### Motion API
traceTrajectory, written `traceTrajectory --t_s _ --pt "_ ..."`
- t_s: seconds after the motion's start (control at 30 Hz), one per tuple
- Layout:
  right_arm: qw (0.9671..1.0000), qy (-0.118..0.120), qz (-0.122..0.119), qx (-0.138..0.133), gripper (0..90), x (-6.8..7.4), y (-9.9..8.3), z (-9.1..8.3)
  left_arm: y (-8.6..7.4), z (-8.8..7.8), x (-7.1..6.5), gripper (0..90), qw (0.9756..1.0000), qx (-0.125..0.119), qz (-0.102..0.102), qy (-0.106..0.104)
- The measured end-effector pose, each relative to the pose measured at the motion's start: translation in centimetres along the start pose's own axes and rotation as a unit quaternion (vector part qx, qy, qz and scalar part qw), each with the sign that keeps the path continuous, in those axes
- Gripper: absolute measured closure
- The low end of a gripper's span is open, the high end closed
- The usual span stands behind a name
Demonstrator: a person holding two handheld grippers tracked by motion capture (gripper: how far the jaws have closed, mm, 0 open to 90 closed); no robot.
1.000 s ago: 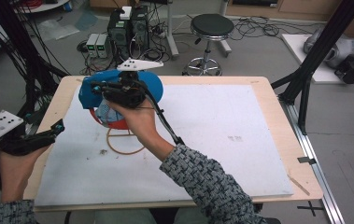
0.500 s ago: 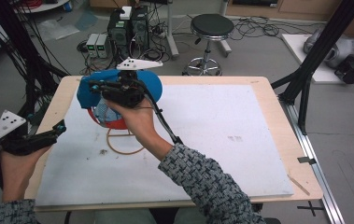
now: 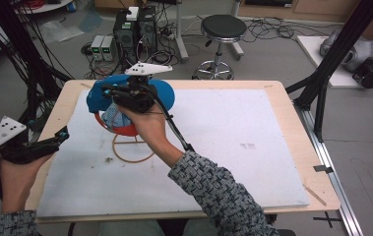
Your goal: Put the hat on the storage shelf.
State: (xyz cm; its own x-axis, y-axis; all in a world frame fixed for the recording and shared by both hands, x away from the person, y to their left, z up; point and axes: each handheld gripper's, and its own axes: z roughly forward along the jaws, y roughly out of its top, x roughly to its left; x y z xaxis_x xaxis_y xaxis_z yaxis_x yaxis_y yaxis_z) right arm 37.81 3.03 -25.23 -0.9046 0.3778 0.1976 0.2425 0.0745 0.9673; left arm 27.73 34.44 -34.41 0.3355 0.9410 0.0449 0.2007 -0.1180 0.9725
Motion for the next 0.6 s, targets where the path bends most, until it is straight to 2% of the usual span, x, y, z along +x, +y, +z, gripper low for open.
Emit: traceTrajectory --t_s 0.33,0.6 --pt "0.9999 -0.013 -0.003 0.001 80.9 -0.35 -0.41 -0.76 -0.05 0.10 -0.07 20.1 1.0000 0.003 0.001 -0.001" --pt "0.9997 -0.022 0.003 -0.004 71.3 -0.63 -0.64 -1.12 -0.07 0.13 -0.06 20.1 1.0000 0.002 0.000 -0.002"
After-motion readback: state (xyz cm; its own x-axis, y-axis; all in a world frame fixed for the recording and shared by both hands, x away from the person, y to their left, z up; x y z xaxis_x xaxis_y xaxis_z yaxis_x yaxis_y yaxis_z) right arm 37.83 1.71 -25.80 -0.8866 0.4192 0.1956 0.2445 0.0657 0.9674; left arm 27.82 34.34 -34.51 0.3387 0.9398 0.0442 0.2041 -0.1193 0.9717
